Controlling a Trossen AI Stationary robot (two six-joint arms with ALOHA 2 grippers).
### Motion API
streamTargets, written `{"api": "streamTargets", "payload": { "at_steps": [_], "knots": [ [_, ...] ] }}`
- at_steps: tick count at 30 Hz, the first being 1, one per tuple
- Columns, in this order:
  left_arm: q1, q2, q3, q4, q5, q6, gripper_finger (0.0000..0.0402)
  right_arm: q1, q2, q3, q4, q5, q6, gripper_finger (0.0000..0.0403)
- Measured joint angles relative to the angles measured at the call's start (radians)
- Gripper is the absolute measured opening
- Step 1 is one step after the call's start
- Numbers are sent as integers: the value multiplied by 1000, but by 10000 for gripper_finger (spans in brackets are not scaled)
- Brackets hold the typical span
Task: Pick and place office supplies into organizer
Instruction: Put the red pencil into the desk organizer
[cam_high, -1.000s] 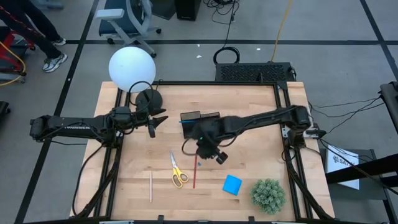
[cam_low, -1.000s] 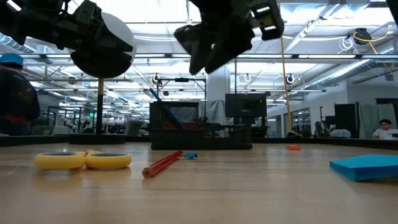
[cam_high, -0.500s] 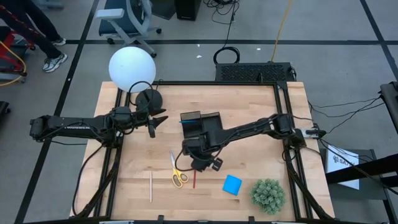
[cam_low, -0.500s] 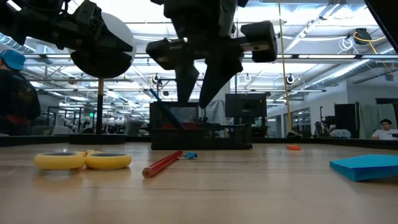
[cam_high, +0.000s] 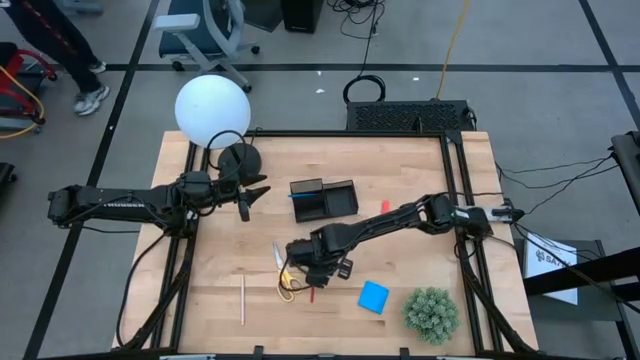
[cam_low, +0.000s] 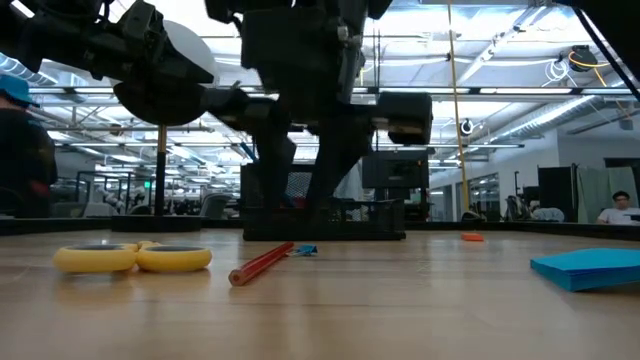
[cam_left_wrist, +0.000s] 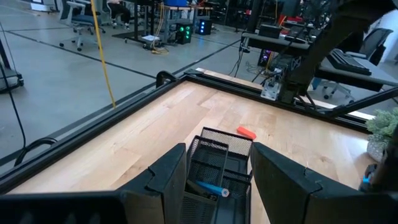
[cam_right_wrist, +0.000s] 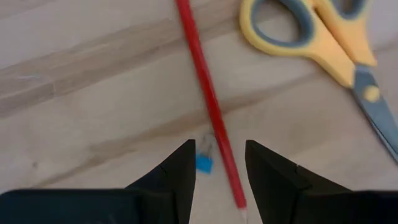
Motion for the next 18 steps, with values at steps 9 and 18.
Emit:
{"api": "streamTargets", "payload": {
  "at_steps": [9,18],
  "knots": [
    [0,0,0,0,0,0,175,34,58,74,-21,-28,-61,130],
    [0,0,0,0,0,0,175,42,57,75,-19,-56,-67,130]
  ]
}}
